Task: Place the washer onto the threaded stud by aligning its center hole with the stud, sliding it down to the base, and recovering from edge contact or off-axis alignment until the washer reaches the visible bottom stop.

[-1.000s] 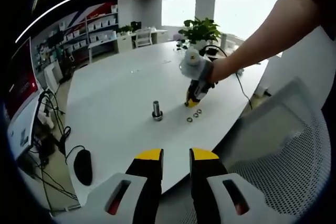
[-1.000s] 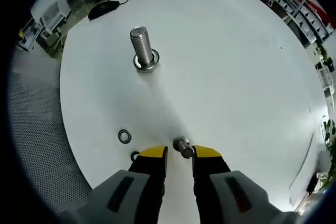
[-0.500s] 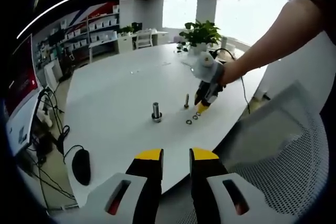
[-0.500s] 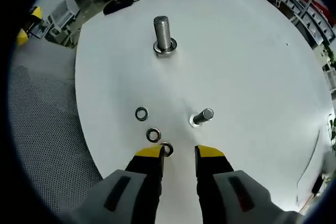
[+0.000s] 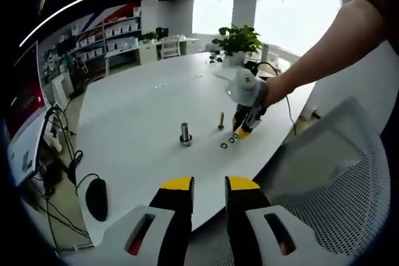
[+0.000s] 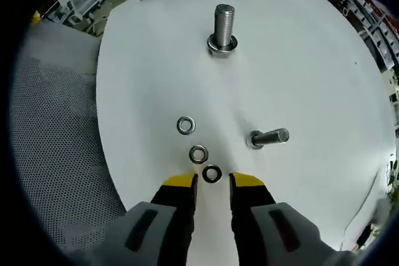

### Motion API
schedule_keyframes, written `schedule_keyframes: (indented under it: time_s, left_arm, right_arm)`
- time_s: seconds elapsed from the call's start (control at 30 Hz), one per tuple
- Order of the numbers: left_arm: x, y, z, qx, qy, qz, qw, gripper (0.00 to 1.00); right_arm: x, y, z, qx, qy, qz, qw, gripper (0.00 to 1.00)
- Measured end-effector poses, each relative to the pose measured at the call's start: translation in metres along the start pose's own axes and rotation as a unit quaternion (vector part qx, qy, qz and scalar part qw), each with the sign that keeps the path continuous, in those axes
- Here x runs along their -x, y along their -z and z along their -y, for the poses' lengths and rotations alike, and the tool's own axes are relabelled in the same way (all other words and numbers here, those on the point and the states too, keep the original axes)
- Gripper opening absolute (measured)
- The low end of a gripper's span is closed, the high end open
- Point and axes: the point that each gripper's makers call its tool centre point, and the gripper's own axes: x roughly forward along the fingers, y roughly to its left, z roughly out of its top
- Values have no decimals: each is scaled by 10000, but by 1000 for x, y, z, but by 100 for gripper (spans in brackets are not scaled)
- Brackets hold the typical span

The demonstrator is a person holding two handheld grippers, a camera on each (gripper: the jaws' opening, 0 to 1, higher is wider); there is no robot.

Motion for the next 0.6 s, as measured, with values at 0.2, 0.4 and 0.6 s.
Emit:
schedule_keyframes:
  time_s: [0.2, 0.4, 0.6]
  left_arm:
    - [0, 0, 4, -46, 22, -25, 10000, 18]
    - [1, -1, 3, -24, 9, -19, 10000, 18]
    - [2, -2, 2, -12, -16, 2, 10000, 18]
  right_arm:
    - [-1, -4, -5, 201, -102, -231, 9995, 22]
    - [3, 0, -8, 814, -188, -786, 9934, 22]
    - [-9, 1, 8, 887, -35, -1001, 9910, 16]
